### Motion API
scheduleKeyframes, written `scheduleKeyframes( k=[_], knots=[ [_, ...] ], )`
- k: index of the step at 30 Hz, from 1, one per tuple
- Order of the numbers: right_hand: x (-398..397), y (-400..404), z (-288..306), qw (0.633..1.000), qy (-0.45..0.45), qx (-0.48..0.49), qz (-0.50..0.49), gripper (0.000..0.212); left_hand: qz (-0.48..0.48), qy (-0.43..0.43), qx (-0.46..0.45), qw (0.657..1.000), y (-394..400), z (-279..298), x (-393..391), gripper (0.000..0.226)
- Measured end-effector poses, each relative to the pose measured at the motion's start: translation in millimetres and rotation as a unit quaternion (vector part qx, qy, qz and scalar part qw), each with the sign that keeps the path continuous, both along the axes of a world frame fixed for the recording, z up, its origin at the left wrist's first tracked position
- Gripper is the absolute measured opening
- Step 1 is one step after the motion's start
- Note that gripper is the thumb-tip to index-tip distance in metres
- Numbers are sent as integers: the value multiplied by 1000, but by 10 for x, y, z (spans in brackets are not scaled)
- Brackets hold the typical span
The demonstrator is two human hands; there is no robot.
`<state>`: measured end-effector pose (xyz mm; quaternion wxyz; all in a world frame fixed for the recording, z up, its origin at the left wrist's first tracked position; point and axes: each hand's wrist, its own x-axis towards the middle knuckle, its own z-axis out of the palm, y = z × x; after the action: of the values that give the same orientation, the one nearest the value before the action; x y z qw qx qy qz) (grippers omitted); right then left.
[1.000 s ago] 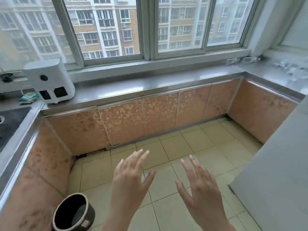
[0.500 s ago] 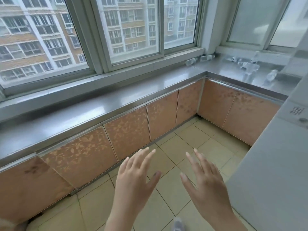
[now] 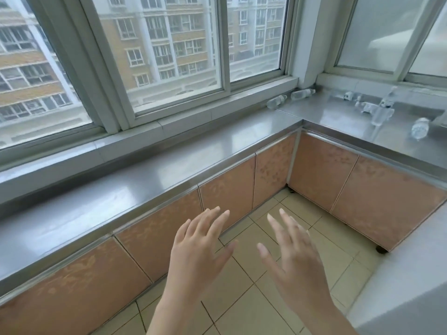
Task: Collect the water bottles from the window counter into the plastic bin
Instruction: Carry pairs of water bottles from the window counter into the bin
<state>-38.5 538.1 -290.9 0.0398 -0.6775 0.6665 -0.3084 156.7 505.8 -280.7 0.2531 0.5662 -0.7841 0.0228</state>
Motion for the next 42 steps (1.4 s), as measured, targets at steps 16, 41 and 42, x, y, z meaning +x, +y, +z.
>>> scheduleKeyframes(
  k=[16, 41, 42],
  knots=[
    [-1139, -2594, 55, 988, 17, 43, -149, 62, -155, 16, 27, 987, -3344, -110, -1408, 56],
    [-3779, -6508, -93, 989, 12, 111, -102, 61, -122, -9, 65, 990, -7170, -305, -4018, 52],
    [-3864, -6643, -100, 989, 19, 116, -92, 61, -119, -14, 70, 990, -7271, -320, -4090, 53]
  ],
)
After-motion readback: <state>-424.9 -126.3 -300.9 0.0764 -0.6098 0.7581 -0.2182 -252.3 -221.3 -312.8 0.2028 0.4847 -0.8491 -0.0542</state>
